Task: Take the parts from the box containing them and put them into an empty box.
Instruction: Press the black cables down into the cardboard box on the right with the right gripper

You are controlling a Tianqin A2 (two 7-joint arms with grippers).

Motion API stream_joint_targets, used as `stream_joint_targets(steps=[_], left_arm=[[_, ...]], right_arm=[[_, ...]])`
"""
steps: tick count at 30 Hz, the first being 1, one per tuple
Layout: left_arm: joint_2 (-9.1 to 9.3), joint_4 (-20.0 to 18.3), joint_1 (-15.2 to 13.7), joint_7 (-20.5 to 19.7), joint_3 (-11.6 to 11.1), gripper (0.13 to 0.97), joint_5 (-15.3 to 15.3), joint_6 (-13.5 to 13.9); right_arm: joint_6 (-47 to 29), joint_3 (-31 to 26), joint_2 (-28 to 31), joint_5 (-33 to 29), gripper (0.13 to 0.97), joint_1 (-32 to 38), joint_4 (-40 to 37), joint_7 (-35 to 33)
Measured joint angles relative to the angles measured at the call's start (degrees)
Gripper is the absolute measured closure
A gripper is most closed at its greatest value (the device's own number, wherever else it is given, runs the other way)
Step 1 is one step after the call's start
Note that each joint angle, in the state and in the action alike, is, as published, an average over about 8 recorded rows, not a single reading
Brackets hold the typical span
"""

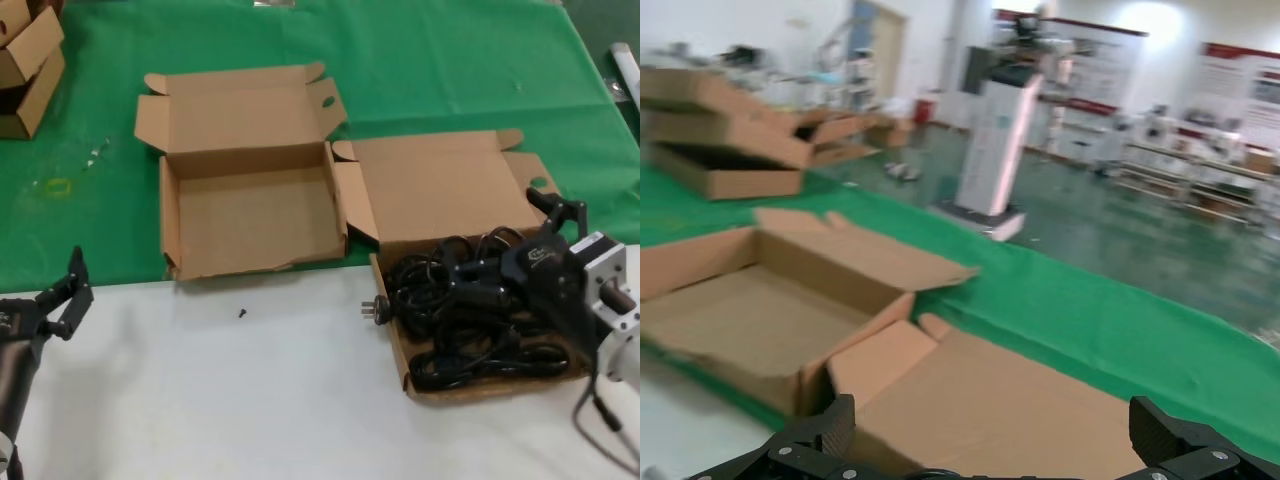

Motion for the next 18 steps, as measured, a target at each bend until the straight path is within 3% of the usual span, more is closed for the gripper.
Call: stream_joint_targets(steps=[3,11,18], left_arm=[[0.0,0.0,0.0,0.0,0.0,0.386,0.0,0.0],[0.0,0.0,0.0,0.0,0.0,0.607,0.0,0.0],[0.0,0.0,0.0,0.0,0.0,0.748,0.0,0.0]], right_arm=[[-4.28,-0.63,3.95,0.0,0.129,1.11,0.17,0.81],[-19.82,0.0,9.53,-0.74,0.129,6.55,-3.21,-2.36],[-35.33,-1.15,12.74,-1.76,0.129,15.03,-7.18,-8.78]])
